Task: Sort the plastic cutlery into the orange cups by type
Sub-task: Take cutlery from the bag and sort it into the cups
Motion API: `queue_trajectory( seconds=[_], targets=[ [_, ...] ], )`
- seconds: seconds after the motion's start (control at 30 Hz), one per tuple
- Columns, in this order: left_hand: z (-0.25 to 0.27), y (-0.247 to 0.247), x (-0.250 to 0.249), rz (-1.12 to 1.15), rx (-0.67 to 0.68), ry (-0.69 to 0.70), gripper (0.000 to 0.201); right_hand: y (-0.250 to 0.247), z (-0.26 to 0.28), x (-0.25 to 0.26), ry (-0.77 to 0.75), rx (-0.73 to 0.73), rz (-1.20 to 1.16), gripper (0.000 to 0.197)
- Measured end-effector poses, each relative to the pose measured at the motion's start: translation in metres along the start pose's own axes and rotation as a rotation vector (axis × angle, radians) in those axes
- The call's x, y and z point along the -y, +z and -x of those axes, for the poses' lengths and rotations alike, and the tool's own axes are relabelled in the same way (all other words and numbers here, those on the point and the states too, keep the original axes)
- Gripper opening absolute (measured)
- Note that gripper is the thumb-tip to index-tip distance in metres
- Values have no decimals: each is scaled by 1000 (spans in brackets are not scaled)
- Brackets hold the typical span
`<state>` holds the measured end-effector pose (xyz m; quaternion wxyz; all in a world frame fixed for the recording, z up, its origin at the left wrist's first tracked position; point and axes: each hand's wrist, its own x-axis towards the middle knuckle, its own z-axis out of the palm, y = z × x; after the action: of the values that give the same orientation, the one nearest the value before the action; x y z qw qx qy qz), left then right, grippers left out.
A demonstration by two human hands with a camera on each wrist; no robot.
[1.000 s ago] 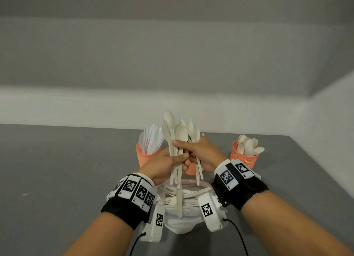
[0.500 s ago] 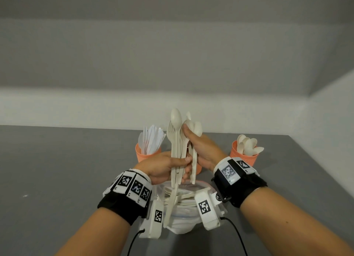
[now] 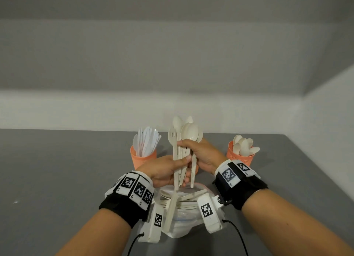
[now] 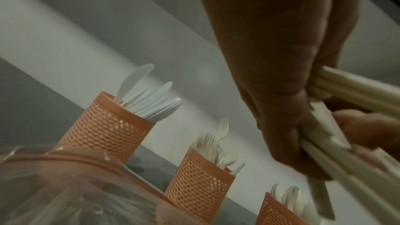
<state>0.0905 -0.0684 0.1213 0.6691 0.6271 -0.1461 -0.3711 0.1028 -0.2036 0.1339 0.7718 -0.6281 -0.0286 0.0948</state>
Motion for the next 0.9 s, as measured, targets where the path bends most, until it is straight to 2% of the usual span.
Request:
queue_trajectory(
  seconds=[0.13, 0.33, 0.43, 0.5, 0.67, 0.73, 0.8, 0.9],
  targets=[
    [-9, -1, 3, 61, -141, -4, 42, -11, -5, 2, -14, -10, -61, 7],
    [-6, -2, -5, 225, -87, 47, 31, -18, -9, 11, -88, -106, -147, 2],
    [-8, -6, -9, 271, -206, 54, 16, -25, -10, 17, -125, -39, -239, 23],
    [-10, -8, -9, 230, -264, 60, 15, -29, -11, 17, -139, 11, -270, 31],
    [-16, -10, -7, 154, -355, 80, 15, -33, -10, 10, -221, -5, -254, 23],
    [-16, -14, -9, 136, -392, 113, 14, -38, -9, 8, -241, -1, -176, 17],
    [-17, -19, -14, 182, -461, 168, 14, -43, -7, 6, -236, -12, -74, 13],
    [-23, -21, -22, 269, -549, 310, 14, -44, -3, -3, -205, -1, 45, 21]
  ],
)
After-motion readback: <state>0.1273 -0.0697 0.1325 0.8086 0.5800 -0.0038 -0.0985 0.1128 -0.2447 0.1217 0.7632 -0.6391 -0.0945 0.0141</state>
